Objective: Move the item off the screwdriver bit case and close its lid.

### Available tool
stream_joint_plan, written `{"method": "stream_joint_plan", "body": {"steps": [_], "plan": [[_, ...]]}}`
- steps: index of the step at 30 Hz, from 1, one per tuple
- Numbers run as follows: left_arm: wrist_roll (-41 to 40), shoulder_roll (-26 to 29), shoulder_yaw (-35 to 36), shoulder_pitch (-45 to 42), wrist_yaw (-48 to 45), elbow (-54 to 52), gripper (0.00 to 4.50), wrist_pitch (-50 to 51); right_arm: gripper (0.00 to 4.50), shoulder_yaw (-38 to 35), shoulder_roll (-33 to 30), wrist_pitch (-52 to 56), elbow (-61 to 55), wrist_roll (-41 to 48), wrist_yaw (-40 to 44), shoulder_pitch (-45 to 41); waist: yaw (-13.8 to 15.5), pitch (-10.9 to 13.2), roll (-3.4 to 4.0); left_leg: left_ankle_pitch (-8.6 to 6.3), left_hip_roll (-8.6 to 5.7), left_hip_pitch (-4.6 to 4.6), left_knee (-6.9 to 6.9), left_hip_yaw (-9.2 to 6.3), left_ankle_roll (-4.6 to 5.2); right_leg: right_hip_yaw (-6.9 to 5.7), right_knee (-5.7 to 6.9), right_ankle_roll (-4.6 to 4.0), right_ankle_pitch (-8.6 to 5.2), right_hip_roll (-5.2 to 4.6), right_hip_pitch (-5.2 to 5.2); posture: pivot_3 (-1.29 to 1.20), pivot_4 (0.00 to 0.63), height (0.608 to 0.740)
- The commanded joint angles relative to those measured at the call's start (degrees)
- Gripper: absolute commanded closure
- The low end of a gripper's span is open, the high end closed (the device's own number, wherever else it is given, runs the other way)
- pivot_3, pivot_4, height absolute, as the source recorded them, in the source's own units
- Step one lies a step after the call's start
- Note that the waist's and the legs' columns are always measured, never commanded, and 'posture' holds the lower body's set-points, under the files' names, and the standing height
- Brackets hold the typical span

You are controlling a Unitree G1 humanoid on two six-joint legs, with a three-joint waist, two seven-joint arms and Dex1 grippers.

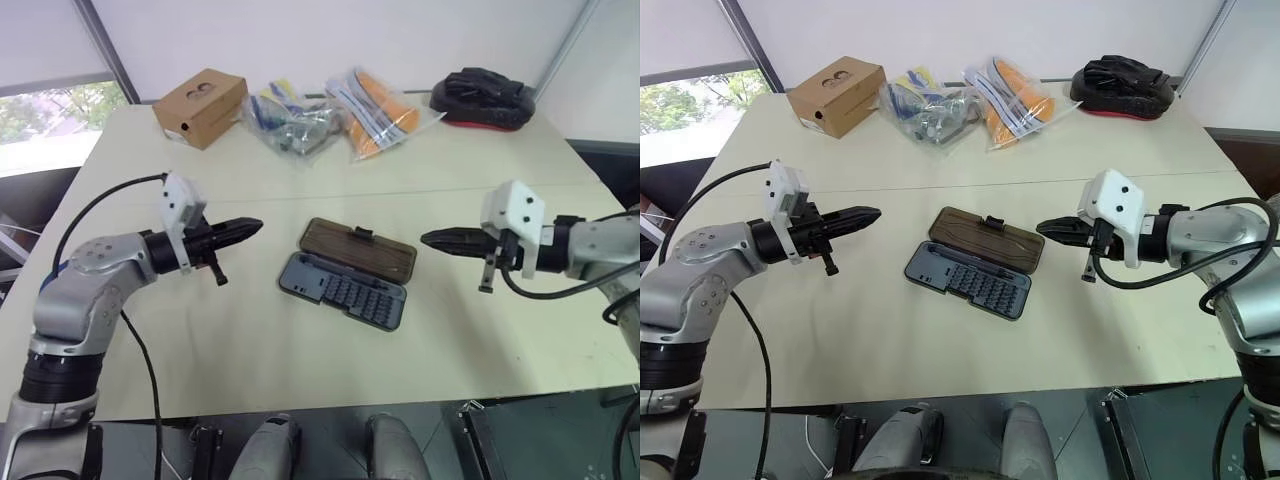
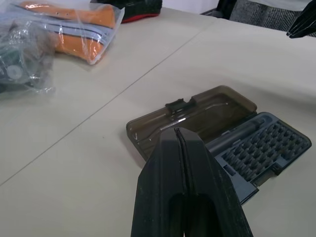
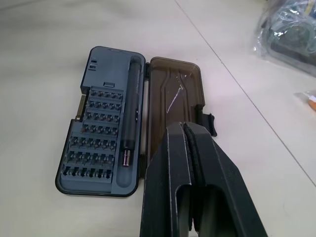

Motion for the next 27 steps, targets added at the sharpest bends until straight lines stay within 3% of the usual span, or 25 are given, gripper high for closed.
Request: {"method": "stream_joint_plan", "body": {"steps": [1,14,17,24,27], "plan": [[-0.08,0.32,0.96,0.04,-0.08,-1.77,4.5,-0.44,4.48,-1.46,0.79,0.13,-2.12,0.91,-1.0,-0.51,0.0,0.0,0.0,0.0,0.0,0.0,0.0,0.0,0.0,0.0,0.0,0.0,0.0,0.0,0.0,0.0,0.15,0.74],[0.53,-0.33,-0.11,-0.72,-0.07,-1.05,4.5,-0.73,4.48,-2.13,3.17,0.64,-1.5,0.61,-4.37,-0.97,-0.01,0.0,0.0,0.0,0.0,0.0,0.0,0.0,0.0,0.0,0.0,0.0,0.0,0.0,0.0,0.0,0.15,0.74],[2.53,-1.18,-1.68,-0.94,0.17,-0.21,4.5,-2.39,3.66,-0.83,6.01,1.53,-0.05,-0.83,-8.62,-2.08,-0.02,0.0,0.0,0.0,0.0,0.0,0.0,0.0,0.0,0.0,0.01,0.0,0.0,0.0,0.0,0.0,0.15,0.74],[5.74,-4.46,-4.34,-2.12,1.28,2.45,4.5,-4.31,0.12,4.53,13.24,6.03,2.39,-4.18,-15.95,-4.22,-0.07,0.0,0.0,0.01,-0.01,-0.01,0.0,-0.01,-0.01,0.0,0.01,0.0,0.0,0.0,-0.02,0.0,0.15,0.74],[6.37,-5.18,-4.83,-2.16,1.18,2.66,4.5,-4.49,0.05,6.72,17.2,8.79,5.74,-6.81,-21.05,-6.34,-0.14,0.0,0.0,0.01,-0.02,-0.01,0.01,-0.01,-0.01,0.0,0.02,0.0,0.0,0.0,-0.03,0.0,0.15,0.74]]}}
